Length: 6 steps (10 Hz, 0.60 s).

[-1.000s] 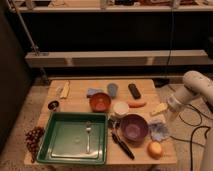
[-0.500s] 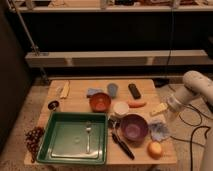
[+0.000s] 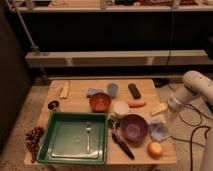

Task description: Place eraser in plastic cup

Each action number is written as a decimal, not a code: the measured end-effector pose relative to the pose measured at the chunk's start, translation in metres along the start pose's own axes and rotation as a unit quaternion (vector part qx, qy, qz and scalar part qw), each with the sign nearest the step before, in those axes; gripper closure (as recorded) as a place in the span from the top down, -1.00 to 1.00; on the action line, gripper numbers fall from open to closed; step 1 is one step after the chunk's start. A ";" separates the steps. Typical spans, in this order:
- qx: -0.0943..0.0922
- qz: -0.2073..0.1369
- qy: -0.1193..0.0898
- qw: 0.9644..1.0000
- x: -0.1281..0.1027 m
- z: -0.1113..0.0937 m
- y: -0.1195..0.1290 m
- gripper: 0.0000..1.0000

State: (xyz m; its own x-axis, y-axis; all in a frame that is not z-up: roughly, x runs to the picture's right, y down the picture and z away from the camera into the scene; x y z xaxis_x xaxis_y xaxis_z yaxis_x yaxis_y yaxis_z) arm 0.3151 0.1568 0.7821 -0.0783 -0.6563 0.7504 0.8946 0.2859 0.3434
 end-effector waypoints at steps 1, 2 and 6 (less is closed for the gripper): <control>0.000 0.000 0.000 1.000 0.000 0.000 0.000 0.60; 0.000 0.000 0.000 1.000 0.000 0.000 0.000 0.60; -0.010 0.003 0.005 1.000 0.001 -0.002 0.001 0.60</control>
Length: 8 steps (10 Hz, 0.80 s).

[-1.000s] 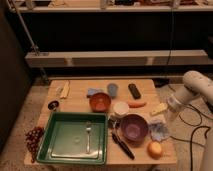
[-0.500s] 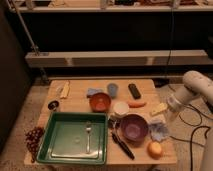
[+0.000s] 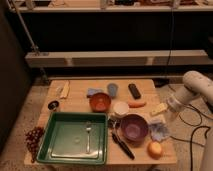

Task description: Place eraser in plastic cup

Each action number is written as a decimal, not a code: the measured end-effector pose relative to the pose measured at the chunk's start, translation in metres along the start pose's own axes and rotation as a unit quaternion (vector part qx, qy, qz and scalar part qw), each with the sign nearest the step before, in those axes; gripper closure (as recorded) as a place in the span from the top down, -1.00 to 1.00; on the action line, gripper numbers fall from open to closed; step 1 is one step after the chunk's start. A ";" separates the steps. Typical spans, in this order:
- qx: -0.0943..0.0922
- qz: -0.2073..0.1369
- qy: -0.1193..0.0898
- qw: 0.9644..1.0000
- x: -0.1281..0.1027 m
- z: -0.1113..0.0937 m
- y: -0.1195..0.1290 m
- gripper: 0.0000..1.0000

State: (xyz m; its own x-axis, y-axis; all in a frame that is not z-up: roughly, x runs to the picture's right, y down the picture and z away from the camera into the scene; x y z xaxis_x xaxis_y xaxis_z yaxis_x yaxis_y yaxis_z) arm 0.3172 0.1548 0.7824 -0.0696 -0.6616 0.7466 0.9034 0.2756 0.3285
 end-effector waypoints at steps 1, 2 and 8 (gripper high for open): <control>-0.020 0.005 0.017 1.000 0.006 -0.010 0.002 0.60; -0.038 0.008 0.030 0.999 0.014 -0.020 0.002 0.60; -0.171 -0.002 0.116 0.978 0.092 -0.075 -0.017 0.60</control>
State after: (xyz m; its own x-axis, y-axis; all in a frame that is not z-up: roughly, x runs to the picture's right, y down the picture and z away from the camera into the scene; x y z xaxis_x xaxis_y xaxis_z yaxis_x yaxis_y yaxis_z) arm 0.3275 0.0369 0.8021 -0.0123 -0.8133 0.5817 0.9948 0.0487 0.0891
